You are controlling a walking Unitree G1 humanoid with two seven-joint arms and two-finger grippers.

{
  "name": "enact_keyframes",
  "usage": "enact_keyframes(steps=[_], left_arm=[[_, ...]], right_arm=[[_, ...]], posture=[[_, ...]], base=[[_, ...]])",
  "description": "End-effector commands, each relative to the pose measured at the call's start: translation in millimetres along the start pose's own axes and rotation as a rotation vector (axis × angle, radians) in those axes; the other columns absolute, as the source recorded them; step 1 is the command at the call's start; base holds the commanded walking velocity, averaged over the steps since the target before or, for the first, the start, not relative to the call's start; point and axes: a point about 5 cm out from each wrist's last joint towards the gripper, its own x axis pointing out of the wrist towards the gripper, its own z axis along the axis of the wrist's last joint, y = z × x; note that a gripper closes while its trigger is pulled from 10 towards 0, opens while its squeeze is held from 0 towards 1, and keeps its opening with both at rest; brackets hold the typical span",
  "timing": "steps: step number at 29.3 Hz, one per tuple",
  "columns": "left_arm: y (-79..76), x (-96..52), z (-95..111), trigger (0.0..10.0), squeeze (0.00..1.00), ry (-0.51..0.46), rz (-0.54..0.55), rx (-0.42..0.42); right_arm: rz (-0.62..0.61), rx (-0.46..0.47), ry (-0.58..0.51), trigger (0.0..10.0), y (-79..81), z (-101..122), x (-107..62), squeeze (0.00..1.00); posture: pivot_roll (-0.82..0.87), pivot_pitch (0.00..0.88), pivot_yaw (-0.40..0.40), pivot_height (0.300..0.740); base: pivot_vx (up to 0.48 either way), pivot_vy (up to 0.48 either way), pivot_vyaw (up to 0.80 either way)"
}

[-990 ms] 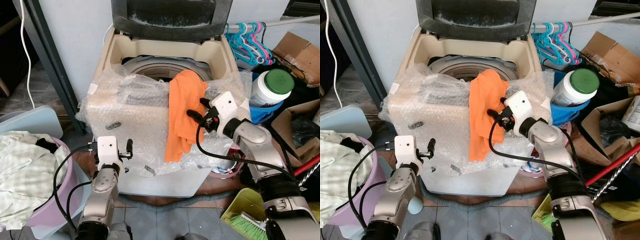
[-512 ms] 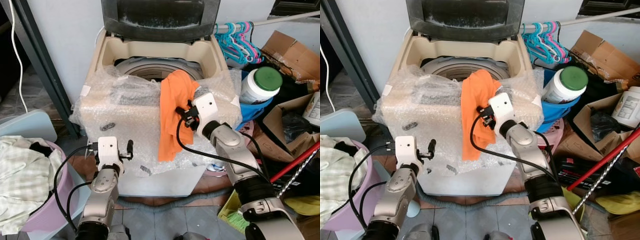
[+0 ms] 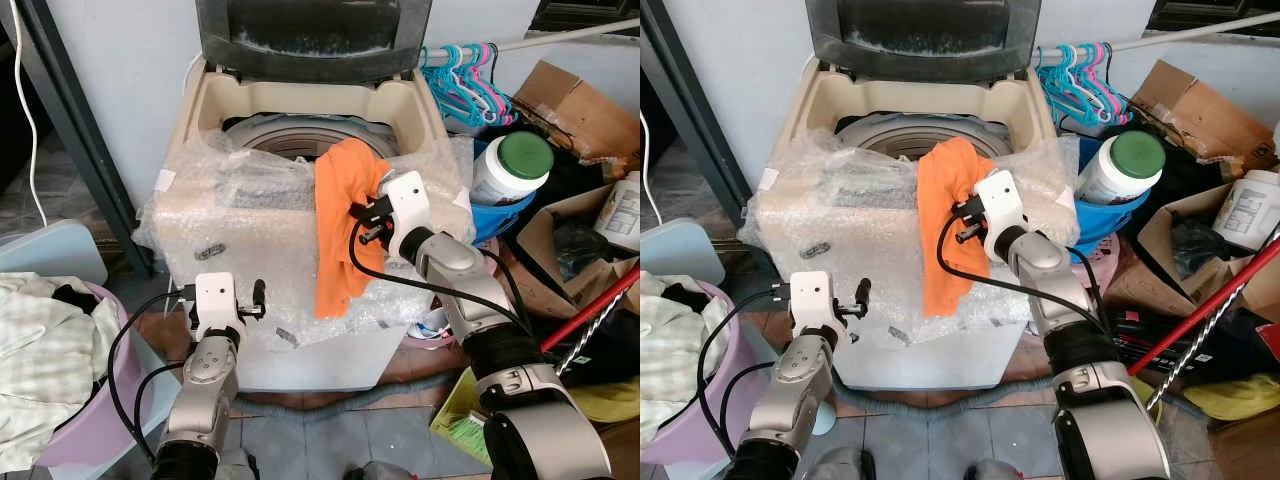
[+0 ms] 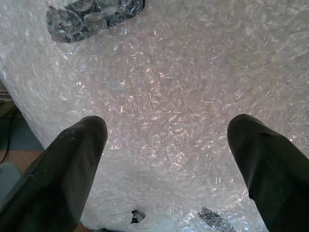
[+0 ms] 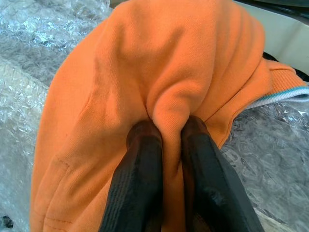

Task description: Clothes washing

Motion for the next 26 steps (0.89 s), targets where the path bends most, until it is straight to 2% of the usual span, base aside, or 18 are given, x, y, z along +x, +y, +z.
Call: enact_keyframes(steps=[1, 5, 11, 12, 13, 14, 15, 16, 17, 18, 19, 20, 21, 23, 24, 25, 26], left_arm=[[-8.4, -0.1, 0, 10.0, 0.00, 0.005, -0.002, -0.022], [-6.7, -3.4, -1, 10.0, 0.00, 0.007, 0.016, -0.032], [-0.1, -5.2, 0, 10.0, 0.00, 0.003, 0.041, -0.037], [1.1, -5.2, 0, 10.0, 0.00, 0.002, 0.046, -0.037], [1.7, -5.0, 0, 10.0, 0.00, 0.002, 0.047, -0.037], [2.2, -4.9, 0, 10.0, 0.00, 0.001, 0.049, -0.037], [2.7, -4.8, 1, 10.0, 0.00, 0.001, 0.050, -0.036], [2.8, -4.8, 1, 10.0, 0.00, 0.000, 0.050, -0.035], [2.8, -4.8, 1, 10.0, 0.00, 0.000, 0.050, -0.035], [2.7, -4.8, 1, 10.0, 0.00, -0.001, 0.051, -0.035], [1.7, -4.6, 2, 10.0, 0.00, -0.005, 0.051, -0.035], [1.7, -4.6, 2, 10.0, 0.00, -0.005, 0.051, -0.035], [0.9, -4.3, 3, 10.0, 0.00, -0.006, 0.050, -0.035], [0.4, -3.9, 3, 10.0, 0.00, -0.007, 0.049, -0.035], [0.2, -3.5, 4, 10.0, 0.00, -0.007, 0.045, -0.033], [0.2, -3.5, 4, 10.0, 0.00, -0.007, 0.045, -0.033], [0.3, -3.1, 4, 10.0, 0.00, -0.007, 0.042, -0.031]], right_arm=[[-0.031, 0.003, -0.007, 0.0, -13.1, 8, -0.9, 0.00], [0.010, -0.012, 0.001, 0.0, -19.8, 18, 3.8, 0.00], [0.043, -0.050, -0.028, 0.0, -33.5, 53, 14.7, 0.00], [-0.005, -0.100, -0.086, 0.0, -41.6, 74, 16.0, 0.00], [-0.038, -0.130, -0.124, 0.0, -45.5, 85, 15.9, 0.00], [-0.104, -0.141, -0.207, 0.0, -53.6, 108, 13.8, 0.00], [-0.216, -0.140, -0.348, 0.0, -65.9, 143, 6.7, 0.00], [-0.270, -0.139, -0.409, 0.0, -71.5, 158, 1.9, 0.00], [-0.270, -0.139, -0.409, 0.0, -71.5, 158, 1.9, 0.00], [-0.305, -0.148, -0.473, 0.0, -76.6, 175, -4.3, 0.00], [-0.366, -0.215, -0.536, 0.0, -83.5, 196, -14.3, 0.00], [-0.366, -0.215, -0.536, 0.0, -83.5, 196, -14.3, 0.00], [-0.408, -0.242, -0.541, 10.0, -88.7, 200, -18.7, 0.00], [-0.405, -0.205, -0.522, 10.0, -93.2, 191, -19.1, 0.00], [-0.384, -0.184, -0.481, 10.0, -95.8, 173, -17.6, 1.00], [-0.384, -0.184, -0.481, 10.0, -95.8, 173, -17.6, 1.00], [-0.379, -0.186, -0.451, 10.0, -97.3, 159, -17.2, 1.00]], posture=[[0.04, 0.000, -0.073, 0.740], [0.06, 0.000, -0.084, 0.740], [0.08, 0.000, -0.093, 0.740], [0.08, 0.000, -0.092, 0.740], [0.08, 0.000, -0.093, 0.740], [0.08, 0.000, -0.091, 0.740], [0.08, 0.000, -0.091, 0.740], [0.08, 0.000, -0.090, 0.740], [0.08, 0.000, -0.090, 0.740], [0.08, 0.000, -0.089, 0.740], [0.08, 0.000, -0.088, 0.740], [0.08, 0.000, -0.088, 0.740], [0.08, 0.000, -0.086, 0.740], [0.08, 0.000, -0.081, 0.740], [0.08, 0.000, -0.073, 0.740], [0.08, 0.000, -0.073, 0.740], [0.07, 0.000, -0.068, 0.740]], base=[[0.000, 0.000, 0.00], [0.000, 0.000, 0.00], [0.000, 0.000, 0.00], [0.000, 0.000, 0.00], [0.000, 0.000, 0.00], [0.000, 0.000, 0.00], [0.000, 0.000, 0.00], [0.000, 0.000, 0.00], [0.000, 0.000, 0.00], [0.000, 0.000, 0.00], [0.000, 0.000, 0.00], [0.000, 0.000, 0.00], [0.000, 0.000, 0.00], [0.000, 0.000, 0.00], [0.000, 0.000, 0.00], [0.000, 0.000, 0.00], [0.000, 0.000, 0.00]])
